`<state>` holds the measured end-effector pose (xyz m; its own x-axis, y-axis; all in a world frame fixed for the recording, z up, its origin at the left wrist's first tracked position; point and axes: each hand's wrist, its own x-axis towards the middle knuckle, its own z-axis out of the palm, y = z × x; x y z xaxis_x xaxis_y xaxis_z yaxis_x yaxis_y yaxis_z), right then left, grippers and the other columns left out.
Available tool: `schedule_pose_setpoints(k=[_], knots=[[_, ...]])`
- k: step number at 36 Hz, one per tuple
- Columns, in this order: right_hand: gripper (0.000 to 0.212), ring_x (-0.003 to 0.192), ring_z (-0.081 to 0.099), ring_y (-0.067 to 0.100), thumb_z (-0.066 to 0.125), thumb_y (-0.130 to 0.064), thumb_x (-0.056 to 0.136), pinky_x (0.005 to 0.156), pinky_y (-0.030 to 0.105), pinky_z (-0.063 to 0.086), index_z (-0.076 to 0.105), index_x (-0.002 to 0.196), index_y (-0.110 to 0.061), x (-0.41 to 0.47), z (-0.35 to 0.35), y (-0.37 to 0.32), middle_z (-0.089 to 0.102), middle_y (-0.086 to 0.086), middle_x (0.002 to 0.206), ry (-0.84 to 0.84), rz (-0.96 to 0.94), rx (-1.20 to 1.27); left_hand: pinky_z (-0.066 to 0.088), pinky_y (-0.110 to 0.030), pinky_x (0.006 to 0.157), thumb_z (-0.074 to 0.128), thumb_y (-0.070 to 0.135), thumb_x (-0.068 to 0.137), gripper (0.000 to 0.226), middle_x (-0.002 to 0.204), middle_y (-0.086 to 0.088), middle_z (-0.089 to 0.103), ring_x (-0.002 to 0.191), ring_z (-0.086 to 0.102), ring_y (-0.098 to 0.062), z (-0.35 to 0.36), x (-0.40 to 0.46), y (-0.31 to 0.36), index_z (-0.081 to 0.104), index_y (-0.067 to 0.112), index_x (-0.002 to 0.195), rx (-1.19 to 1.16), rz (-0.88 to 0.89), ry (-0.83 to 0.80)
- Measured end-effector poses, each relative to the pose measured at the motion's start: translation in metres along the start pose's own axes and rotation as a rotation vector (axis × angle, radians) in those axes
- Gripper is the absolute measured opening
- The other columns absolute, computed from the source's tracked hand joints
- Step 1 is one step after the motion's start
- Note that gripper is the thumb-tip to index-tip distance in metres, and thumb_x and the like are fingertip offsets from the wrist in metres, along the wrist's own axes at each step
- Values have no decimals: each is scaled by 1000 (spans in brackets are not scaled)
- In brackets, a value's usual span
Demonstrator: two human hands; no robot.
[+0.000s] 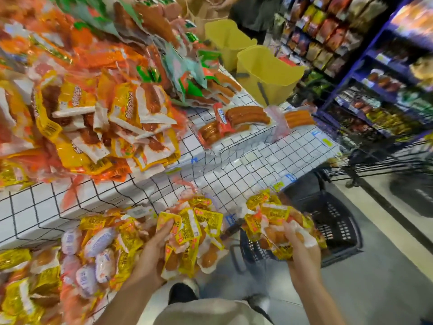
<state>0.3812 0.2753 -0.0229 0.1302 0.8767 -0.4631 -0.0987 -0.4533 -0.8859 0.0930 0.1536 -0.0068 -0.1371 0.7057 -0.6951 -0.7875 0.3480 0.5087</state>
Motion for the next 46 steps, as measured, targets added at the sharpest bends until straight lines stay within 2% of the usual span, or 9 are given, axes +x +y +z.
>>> schedule_pose_setpoints(k=[2, 7, 15, 22, 27, 32, 36, 41, 46], knots=[[60, 111, 69, 35, 82, -40, 76, 103, 59, 50, 68, 124, -7, 2, -17, -2, 74, 16, 116, -7, -22, 26, 59, -44, 50, 70, 54, 69, 24, 82, 5, 79, 71, 76, -22, 12, 2, -8, 81, 36, 79, 29, -9, 11], [60, 94, 74, 33, 78, -48, 77, 77, 41, 60, 70, 116, -4, 12, -72, -8, 76, 20, 105, -39, -43, 65, 61, -46, 65, 68, 40, 83, 33, 110, -15, 75, 94, 75, -34, 55, 13, -37, 79, 19, 106, 71, 44, 47], [38, 111, 70, 34, 73, -31, 90, 100, 55, 53, 67, 127, -20, 37, -177, -16, 74, 11, 119, -39, -36, 174, 61, -48, 70, 65, 38, 85, 38, 111, -18, 74, 97, 73, -37, 150, 34, -105, 78, 11, 108, 75, -5, -46], [37, 102, 70, 33, 67, -14, 92, 69, 31, 59, 63, 128, -5, 57, -267, -18, 72, 22, 116, 74, -16, 300, 59, -52, 85, 61, 38, 88, 42, 127, -18, 68, 112, 68, -37, 223, 61, -160, 73, 12, 119, 127, -95, -27], [40, 107, 70, 29, 67, -19, 90, 92, 44, 55, 62, 130, -20, 58, -311, -8, 72, 13, 122, 162, -42, 316, 35, -63, 112, 74, 42, 80, 63, 139, -21, 59, 127, 57, -43, 254, 72, -185, 64, 8, 132, 197, -188, -109], [39, 97, 73, 21, 64, -19, 91, 72, 32, 61, 62, 131, -18, 70, -353, 6, 75, 9, 114, 270, -19, 342, 42, -62, 106, 69, 41, 81, 58, 136, -20, 61, 124, 60, -41, 297, 103, -207, 66, 7, 129, 249, -249, -151], [42, 100, 73, 26, 71, -22, 89, 75, 36, 62, 63, 130, -26, 80, -371, 10, 74, 9, 117, 361, 31, 317, 55, -58, 88, 57, 41, 91, 47, 129, -21, 66, 116, 64, -42, 324, 146, -223, 70, 10, 124, 288, -348, -134], [40, 105, 73, 27, 71, -23, 89, 76, 34, 61, 64, 128, -33, 101, -380, 17, 73, 9, 120, 490, 141, 296, 42, -62, 107, 53, 35, 97, 47, 135, -22, 61, 124, 59, -43, 355, 205, -242, 61, 9, 135, 313, -415, -154], [48, 108, 73, 29, 80, -33, 82, 92, 49, 56, 64, 128, -37, 142, -367, 27, 75, 6, 119, 573, 197, 263, 40, -61, 109, 46, 35, 102, 48, 137, -22, 60, 126, 58, -40, 373, 273, -256, 54, 8, 141, 372, -456, -114]])
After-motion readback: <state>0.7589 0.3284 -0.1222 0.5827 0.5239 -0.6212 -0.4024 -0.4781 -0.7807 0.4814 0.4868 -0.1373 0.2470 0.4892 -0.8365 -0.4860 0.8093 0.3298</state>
